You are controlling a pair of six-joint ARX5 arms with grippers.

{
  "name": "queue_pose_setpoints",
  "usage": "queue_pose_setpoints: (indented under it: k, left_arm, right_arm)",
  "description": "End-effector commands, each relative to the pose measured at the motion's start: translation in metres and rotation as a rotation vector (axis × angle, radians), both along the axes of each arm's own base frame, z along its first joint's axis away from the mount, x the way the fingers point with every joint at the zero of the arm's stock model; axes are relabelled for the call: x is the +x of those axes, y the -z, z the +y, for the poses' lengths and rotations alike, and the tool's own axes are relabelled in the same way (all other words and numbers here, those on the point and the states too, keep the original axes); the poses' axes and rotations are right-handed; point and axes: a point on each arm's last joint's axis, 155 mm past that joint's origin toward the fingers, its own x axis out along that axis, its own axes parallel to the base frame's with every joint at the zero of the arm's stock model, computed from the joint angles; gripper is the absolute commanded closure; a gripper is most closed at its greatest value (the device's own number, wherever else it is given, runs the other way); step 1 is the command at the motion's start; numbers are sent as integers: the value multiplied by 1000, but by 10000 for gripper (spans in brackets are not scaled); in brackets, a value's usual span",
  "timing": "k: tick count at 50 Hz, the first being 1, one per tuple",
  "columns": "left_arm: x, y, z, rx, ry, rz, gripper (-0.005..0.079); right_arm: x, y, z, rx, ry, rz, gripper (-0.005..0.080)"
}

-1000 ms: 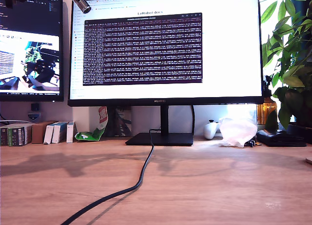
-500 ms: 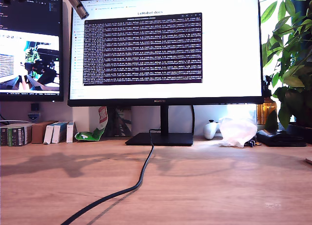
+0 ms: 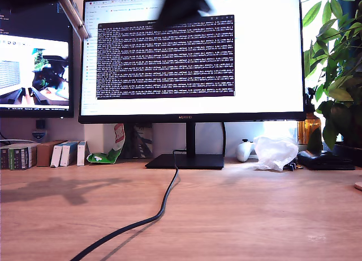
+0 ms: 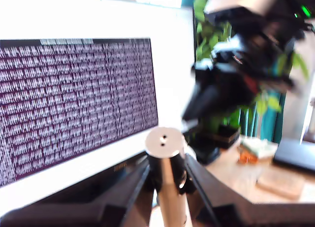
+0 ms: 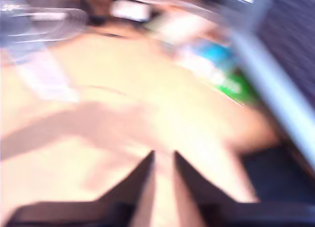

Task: Pick the metallic laser pointer with your right arm, pass it to your left arm, then place it down to the left side of the table

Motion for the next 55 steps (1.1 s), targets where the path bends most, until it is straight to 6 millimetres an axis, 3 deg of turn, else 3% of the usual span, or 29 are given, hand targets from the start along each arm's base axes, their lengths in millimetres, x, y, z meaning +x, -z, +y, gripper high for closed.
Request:
queue_pose_setpoints:
  k: [1, 6, 14, 25, 35, 49, 55]
  left_arm:
    - [6, 7, 2, 22, -18, 7, 762]
    - [8, 19, 4, 52, -32, 37, 762]
    - [12, 34, 8, 97, -63, 67, 762]
    - [14, 46, 11, 139, -85, 81, 762]
    - [16, 50, 14, 155, -103, 88, 762]
    - [19, 52, 16, 164, -124, 88, 762]
    - [22, 56, 20, 187, -150, 89, 762]
  right_arm:
    - [5, -16, -13, -6, 76, -27, 763]
    - [25, -6, -48, -91, 230, -32, 763]
    - [44, -3, -86, -170, 391, -59, 763]
    - [56, -2, -122, -202, 502, -56, 763]
    - [63, -5, -158, -214, 585, -48, 763]
    - [60, -37, -218, -195, 719, -96, 763]
    - [53, -39, -243, -198, 766, -92, 763]
